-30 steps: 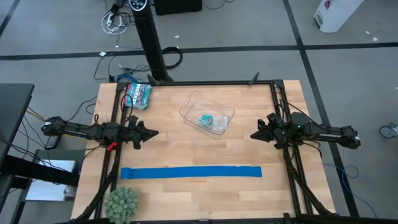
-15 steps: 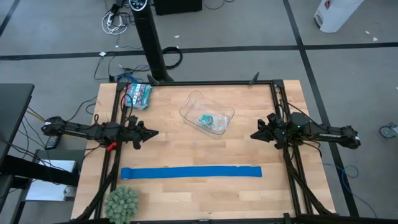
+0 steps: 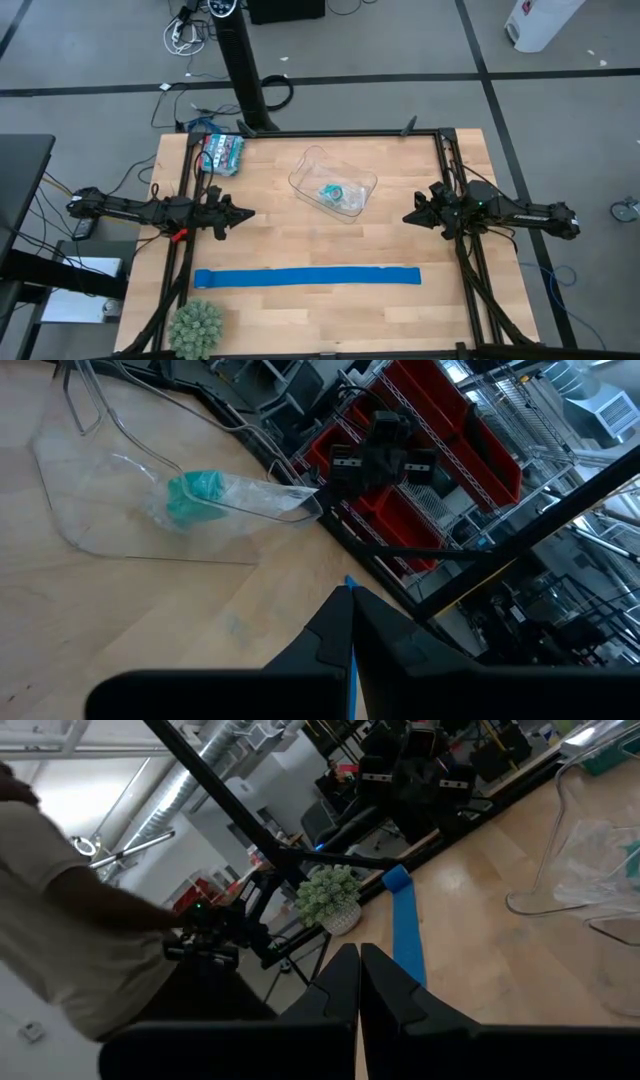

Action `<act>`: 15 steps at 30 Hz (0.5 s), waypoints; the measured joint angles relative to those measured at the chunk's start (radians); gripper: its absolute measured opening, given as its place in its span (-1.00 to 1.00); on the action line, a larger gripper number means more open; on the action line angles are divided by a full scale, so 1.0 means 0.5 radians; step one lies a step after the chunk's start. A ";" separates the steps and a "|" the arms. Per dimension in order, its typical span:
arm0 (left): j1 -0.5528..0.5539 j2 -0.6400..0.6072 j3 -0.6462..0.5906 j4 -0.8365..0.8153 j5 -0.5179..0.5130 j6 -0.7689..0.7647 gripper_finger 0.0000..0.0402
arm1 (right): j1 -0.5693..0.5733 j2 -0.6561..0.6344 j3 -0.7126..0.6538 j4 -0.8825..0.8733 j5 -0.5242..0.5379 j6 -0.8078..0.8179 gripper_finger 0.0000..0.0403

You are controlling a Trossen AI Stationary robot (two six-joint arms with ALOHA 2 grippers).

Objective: Roll bandage
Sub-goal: Return to Home Position

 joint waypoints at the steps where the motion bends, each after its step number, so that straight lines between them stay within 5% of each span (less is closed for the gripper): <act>1: 0.000 0.000 0.000 0.000 0.000 0.000 -0.92 | 0.000 0.000 0.000 0.000 0.000 0.000 -0.97; 15: 0.000 0.001 0.000 0.000 0.000 0.000 -0.92 | 0.000 0.000 0.000 0.000 0.000 0.000 -1.00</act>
